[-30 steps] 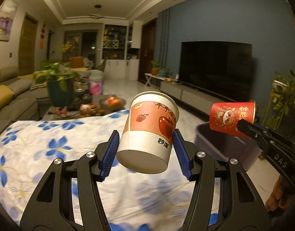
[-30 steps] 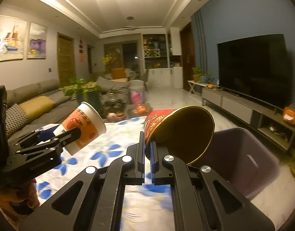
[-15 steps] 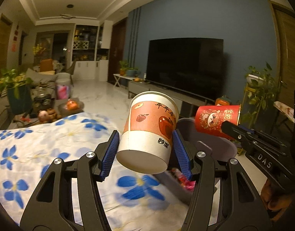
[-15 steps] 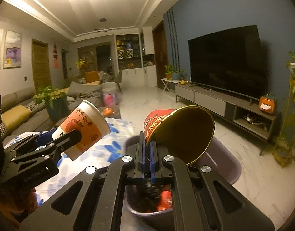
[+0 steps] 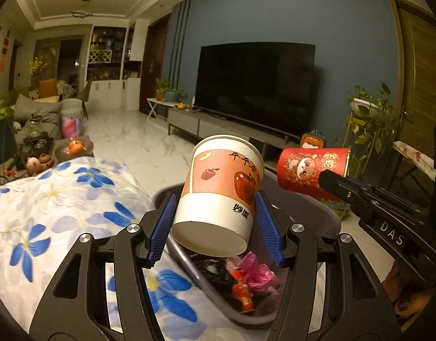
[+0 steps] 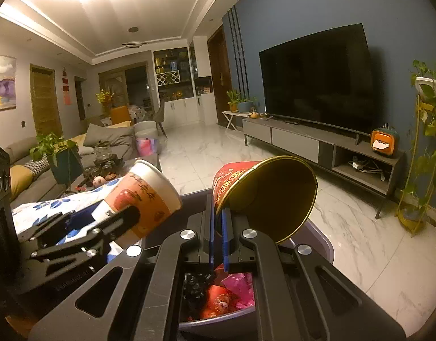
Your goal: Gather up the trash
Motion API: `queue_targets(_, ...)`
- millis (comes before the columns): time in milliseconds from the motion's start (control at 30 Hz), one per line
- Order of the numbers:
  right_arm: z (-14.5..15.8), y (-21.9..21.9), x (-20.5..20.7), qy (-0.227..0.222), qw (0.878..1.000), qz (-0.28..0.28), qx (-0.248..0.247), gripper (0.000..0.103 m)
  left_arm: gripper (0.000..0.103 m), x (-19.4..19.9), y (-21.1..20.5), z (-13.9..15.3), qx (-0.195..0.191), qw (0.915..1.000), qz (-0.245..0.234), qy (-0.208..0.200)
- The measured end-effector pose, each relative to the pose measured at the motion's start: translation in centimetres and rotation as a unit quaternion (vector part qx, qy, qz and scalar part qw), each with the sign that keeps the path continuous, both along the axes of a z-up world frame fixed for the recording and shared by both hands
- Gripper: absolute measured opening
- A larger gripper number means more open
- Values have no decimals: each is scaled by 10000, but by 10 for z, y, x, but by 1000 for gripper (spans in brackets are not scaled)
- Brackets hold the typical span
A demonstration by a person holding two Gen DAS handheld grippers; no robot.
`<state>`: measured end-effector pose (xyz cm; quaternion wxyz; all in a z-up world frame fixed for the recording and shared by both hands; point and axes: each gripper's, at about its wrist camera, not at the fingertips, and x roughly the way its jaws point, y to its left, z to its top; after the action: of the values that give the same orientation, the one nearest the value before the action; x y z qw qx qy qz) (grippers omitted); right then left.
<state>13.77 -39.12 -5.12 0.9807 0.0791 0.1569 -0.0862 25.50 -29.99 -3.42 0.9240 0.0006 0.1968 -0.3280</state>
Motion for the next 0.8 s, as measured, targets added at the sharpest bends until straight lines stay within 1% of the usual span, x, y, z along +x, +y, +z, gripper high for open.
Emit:
queue_targets(167,-3,-6,3,33,9999,-73,67,5,57,5,-14,-8,82,9999,-118,88)
queue_targets(267,-2,-7,5,39,9999,-85,72,5,57,9,-17,-14,87,9994,-259,227)
queue_targets(300,-2,-8,5,42,9999,-89,60,5,60,8,-19,-15,108,9991,-312,248)
queue_targets(333,-1,-8,6,43,9999,-94,58,5,68,7,-20,-17,164,9992,-297,229)
queue_targets(400,-2,-9,8,73,9999,-96,72,5,77,5,-14,-18,203,9995,-196,147)
queue_targets(467,-1,-8,12,108,9999,-91,90,5,80,6,-6,-17,161,9997,-81,150)
queue_targets(533,-3,-7,15,161,9998,-62,110,6,83,7,10,-16,109,9996,154,213)
queue_targets(567,-4,-6,17,161,9998,-24,121,8,83,8,22,-15,49,9993,268,243)
queue_targets(600,-4,-4,18,179,9998,-1,114,16,85,8,29,-14,28,9990,363,259)
queue_targets(633,-4,-1,20,201,9997,-3,99,39,87,6,39,-13,-6,9985,480,270)
queue_targets(667,-5,0,21,170,9998,-5,112,53,87,3,50,-12,-67,9980,576,264)
queue_targets(700,-5,2,20,101,9998,14,144,62,89,0,60,-11,-109,9972,697,263)
queue_targets(800,-2,8,20,130,9998,7,115,63,94,-11,91,-8,-130,9943,1037,216)
